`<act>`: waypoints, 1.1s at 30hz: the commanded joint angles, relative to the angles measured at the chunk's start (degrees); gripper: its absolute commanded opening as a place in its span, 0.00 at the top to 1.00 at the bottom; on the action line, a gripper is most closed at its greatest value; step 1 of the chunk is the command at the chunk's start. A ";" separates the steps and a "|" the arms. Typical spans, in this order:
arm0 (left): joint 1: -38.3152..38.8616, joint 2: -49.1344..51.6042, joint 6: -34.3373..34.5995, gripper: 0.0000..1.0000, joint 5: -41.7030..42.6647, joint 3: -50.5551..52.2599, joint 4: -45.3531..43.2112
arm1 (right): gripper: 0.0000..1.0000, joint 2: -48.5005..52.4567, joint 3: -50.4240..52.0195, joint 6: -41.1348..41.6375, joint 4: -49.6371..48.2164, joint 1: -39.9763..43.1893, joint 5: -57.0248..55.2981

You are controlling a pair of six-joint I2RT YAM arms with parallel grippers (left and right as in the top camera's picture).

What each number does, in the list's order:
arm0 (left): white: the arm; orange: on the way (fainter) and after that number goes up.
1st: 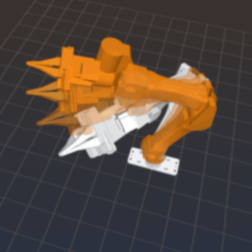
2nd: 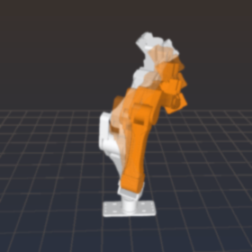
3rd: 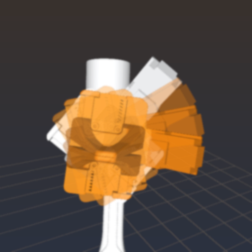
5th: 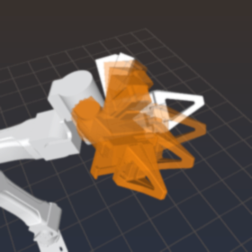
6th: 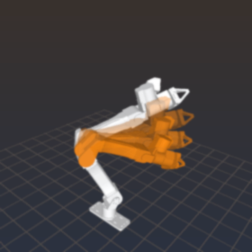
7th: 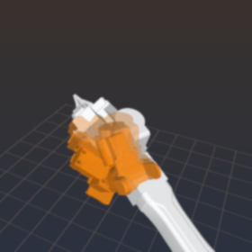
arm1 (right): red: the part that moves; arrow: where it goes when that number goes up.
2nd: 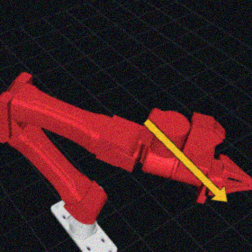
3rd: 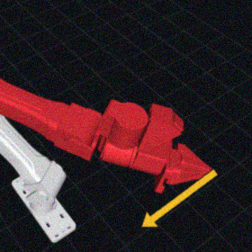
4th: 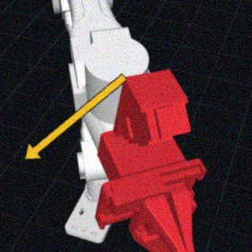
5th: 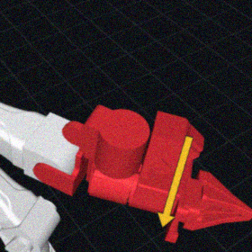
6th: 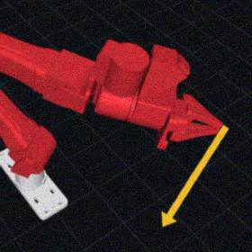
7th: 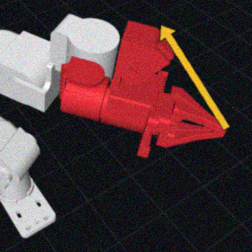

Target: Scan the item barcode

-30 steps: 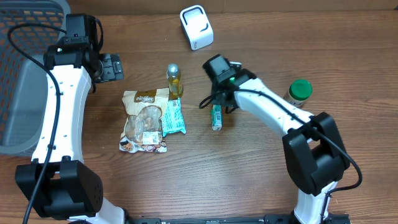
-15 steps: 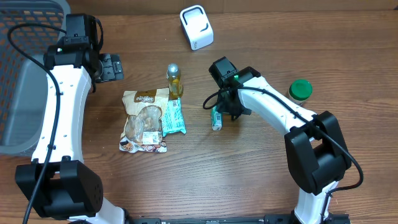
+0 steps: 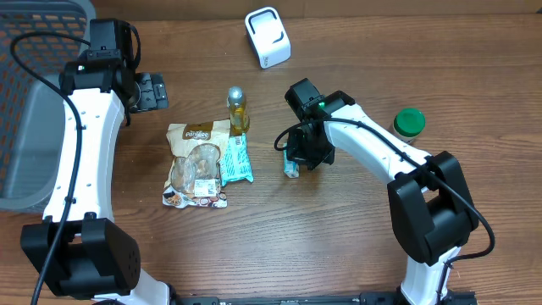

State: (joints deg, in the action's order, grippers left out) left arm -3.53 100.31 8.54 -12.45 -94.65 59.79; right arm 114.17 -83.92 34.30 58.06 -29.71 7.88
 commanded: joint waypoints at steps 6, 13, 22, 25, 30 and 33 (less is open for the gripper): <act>-0.55 -0.68 -0.83 0.00 0.07 -1.22 -0.09 | 0.92 0.52 0.35 -4.59 -1.38 -0.20 5.09; -0.55 -0.68 -0.83 0.01 0.07 -1.22 -0.09 | 0.73 0.63 0.35 -6.32 -2.27 -0.20 5.11; -0.57 -0.68 -0.83 0.00 0.07 -1.22 -0.09 | 0.74 0.96 1.53 -6.29 -5.16 -0.20 5.22; -0.55 -0.68 -0.83 0.01 0.07 -1.22 -0.09 | 0.74 0.96 3.19 -6.29 -7.10 -0.20 5.38; -0.55 -0.68 -0.83 0.00 0.07 -1.22 -0.09 | 0.74 1.01 5.01 -6.29 -10.08 -0.22 6.86; -0.57 -0.68 -0.83 0.01 0.07 -1.22 -0.09 | 0.74 1.01 5.73 -6.34 -11.39 -0.20 7.72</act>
State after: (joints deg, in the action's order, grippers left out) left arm -3.53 100.31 8.56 -12.45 -94.65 59.79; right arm 114.78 -79.24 28.45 47.68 -29.71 13.96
